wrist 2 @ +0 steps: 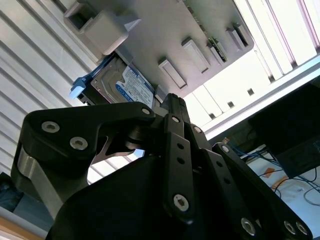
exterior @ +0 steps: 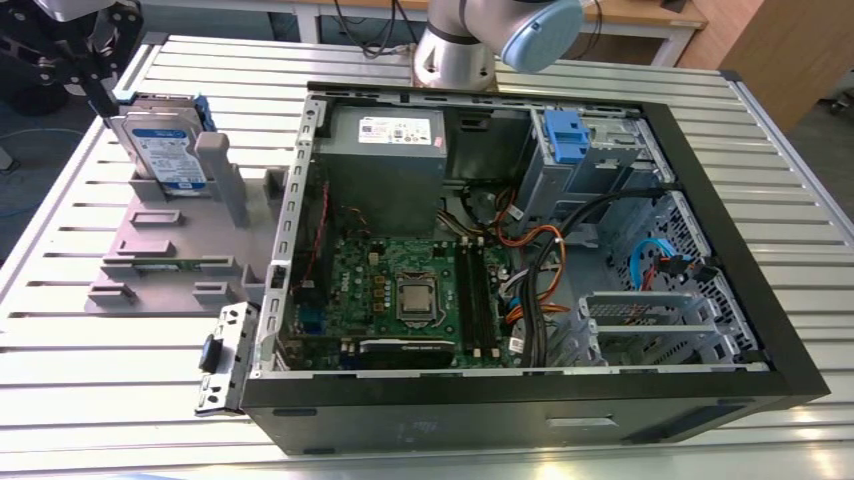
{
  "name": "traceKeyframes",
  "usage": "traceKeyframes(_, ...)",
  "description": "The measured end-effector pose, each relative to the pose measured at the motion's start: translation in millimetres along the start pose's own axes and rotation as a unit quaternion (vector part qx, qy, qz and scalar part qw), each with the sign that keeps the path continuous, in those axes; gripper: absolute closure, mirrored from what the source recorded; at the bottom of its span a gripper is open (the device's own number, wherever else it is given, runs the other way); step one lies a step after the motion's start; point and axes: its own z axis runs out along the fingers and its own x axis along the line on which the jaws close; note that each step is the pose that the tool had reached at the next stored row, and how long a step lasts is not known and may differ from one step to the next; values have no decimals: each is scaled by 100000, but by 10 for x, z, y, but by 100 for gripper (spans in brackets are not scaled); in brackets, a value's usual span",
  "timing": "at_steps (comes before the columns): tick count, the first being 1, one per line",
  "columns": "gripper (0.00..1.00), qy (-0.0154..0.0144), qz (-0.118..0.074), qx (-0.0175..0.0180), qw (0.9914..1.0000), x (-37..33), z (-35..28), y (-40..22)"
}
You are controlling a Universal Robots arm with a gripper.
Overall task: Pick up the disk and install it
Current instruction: 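Pick up the disk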
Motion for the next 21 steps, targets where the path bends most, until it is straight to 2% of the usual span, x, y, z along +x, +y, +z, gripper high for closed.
traceKeyframes(21, 89, 0, -1465, -40, 99989, 0, 0, 0)
